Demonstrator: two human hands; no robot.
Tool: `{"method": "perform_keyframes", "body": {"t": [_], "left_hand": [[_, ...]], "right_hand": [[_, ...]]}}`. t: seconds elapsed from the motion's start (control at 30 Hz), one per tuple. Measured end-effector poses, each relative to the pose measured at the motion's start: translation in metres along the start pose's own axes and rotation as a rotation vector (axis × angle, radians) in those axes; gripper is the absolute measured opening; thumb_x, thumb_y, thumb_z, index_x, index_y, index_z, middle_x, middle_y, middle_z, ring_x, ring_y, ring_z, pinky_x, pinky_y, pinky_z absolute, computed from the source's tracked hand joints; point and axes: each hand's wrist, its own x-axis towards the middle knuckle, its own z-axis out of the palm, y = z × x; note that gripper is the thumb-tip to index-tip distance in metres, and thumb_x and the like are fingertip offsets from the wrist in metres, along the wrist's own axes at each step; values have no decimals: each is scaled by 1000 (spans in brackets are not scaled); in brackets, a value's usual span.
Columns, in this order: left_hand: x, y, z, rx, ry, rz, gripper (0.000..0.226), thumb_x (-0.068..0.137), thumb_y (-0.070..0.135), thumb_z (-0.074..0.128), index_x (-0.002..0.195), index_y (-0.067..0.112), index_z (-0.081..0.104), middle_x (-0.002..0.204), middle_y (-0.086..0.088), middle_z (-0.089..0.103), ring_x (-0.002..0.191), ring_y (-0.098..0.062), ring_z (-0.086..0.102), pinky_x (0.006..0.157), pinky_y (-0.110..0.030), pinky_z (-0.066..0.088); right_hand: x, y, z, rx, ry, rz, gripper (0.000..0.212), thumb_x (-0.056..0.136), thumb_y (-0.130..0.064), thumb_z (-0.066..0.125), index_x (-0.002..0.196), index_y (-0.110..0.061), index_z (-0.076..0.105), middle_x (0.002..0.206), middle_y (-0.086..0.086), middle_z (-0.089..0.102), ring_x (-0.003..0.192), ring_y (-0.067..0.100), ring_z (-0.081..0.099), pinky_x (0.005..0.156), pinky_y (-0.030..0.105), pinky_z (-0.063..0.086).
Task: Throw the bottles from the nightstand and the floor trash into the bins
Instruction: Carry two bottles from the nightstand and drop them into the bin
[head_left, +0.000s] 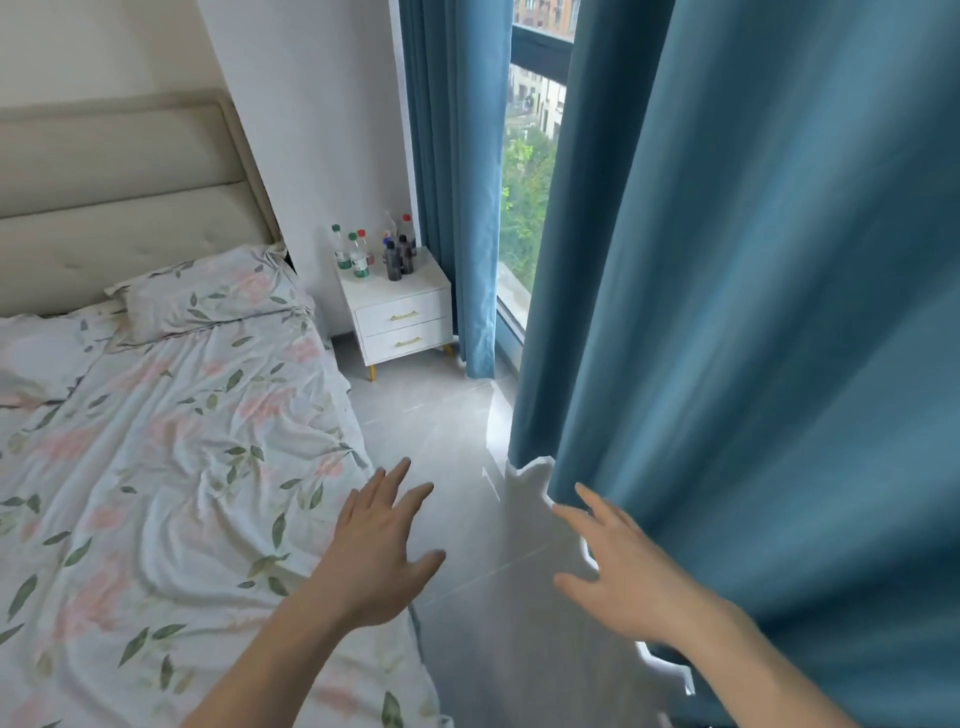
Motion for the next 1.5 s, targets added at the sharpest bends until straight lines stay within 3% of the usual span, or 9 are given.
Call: {"method": "perform_keyframes", "body": {"t": [0.43,0.57,0.7,0.87,1.17,1.5], "left_hand": [[80,4,-22,-60,82,-218,80,88,66,44,159,38,19,170,11,-12,157,-17,-12,126,-39,-1],[132,-14,-44,-78,119,-258,74,97,55,52,160,39,17,169,12,-14,157,-16,-13,127,-38,-3],[186,-54,-70,-98,141,-324,73,98,54,54,159,39,19,169,14,-13,157,-16,-12,126,-37,0],[258,-108,-111,-107,157,-365,74,97,53,54,160,38,18,169,13,-13,157,-17,-11,127,-37,4],[381,-138,-167,-126,138,-318,73,97,52,55,159,40,19,168,17,-13,157,-16,-10,126,-37,5],[552,-188,-208,-117,131,-417,72,97,52,55,159,38,20,169,14,-14,157,-18,-9,126,-38,7]], "right_hand": [[129,-9,-80,-8,-65,-260,75,97,-51,57,159,-44,16,166,-26,-10,156,5,1,125,37,23],[196,-12,-105,-56,-66,-285,76,95,-54,59,158,-47,16,166,-26,-10,157,7,2,123,45,28],[274,-43,-132,-70,-69,-324,75,97,-52,58,159,-44,18,168,-21,-7,157,10,2,126,37,20],[358,-91,-165,-89,-77,-363,74,98,-50,58,160,-42,19,169,-20,-5,156,9,8,123,33,24],[490,-112,-220,-131,-80,-372,74,97,-53,59,159,-43,19,169,-18,-5,157,17,10,124,40,26],[685,-119,-279,-131,-119,-424,75,97,-51,58,160,-39,19,169,-17,-5,155,18,17,119,37,34]]}}
